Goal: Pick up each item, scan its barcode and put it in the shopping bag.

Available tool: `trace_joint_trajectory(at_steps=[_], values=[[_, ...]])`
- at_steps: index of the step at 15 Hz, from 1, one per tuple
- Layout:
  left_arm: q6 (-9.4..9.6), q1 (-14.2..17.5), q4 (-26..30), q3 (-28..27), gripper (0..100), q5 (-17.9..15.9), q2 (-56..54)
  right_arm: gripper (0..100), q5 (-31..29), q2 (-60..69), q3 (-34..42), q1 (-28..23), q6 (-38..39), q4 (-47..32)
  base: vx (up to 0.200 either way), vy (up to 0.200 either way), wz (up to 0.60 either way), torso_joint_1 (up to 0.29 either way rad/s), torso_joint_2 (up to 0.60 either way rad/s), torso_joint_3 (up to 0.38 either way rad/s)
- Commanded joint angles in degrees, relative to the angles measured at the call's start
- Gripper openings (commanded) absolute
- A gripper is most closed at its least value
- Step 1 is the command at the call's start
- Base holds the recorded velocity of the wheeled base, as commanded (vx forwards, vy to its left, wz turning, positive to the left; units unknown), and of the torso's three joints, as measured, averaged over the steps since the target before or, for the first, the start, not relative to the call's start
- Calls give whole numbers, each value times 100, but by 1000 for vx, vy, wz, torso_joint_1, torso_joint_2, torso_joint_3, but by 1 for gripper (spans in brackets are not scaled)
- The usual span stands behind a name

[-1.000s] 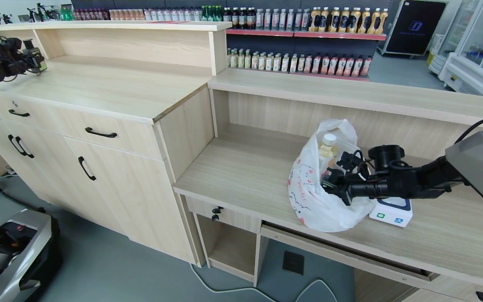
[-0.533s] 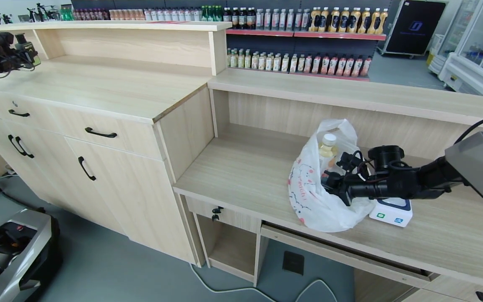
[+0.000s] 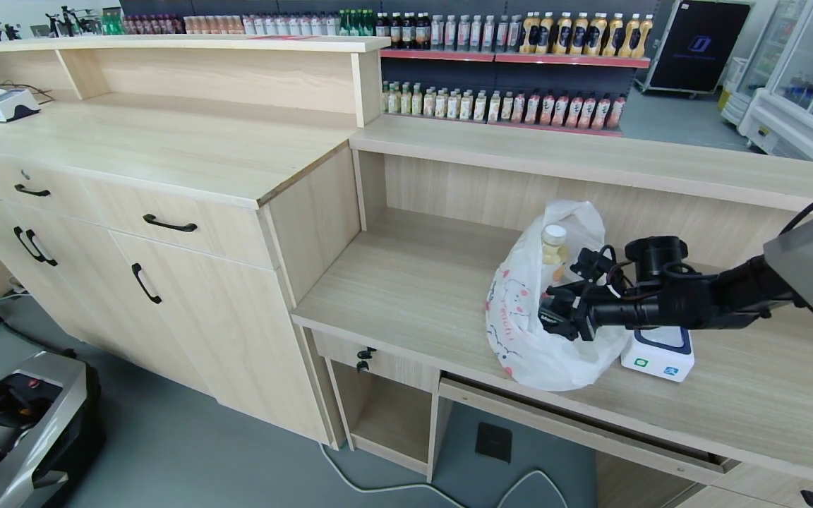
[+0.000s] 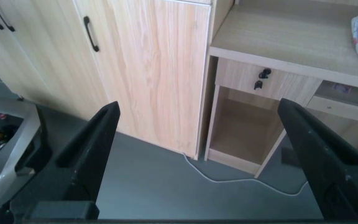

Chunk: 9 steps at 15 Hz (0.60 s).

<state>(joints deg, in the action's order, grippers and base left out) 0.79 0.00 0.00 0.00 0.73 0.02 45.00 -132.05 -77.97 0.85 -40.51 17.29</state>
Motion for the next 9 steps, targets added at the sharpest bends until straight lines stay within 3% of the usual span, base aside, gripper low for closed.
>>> trace_joint_trajectory(at_steps=[1, 9], values=[[0, 0, 0, 0, 100, 6, -2, 100, -26, 206, 36, -6, -10, -6, 0, 0, 0, 0, 0, 0], [0, 0, 0, 0, 100, -3, -2, 100, -237, 1225, 493, -103, -18, 47, 0, 0, 0, 0, 0, 0]])
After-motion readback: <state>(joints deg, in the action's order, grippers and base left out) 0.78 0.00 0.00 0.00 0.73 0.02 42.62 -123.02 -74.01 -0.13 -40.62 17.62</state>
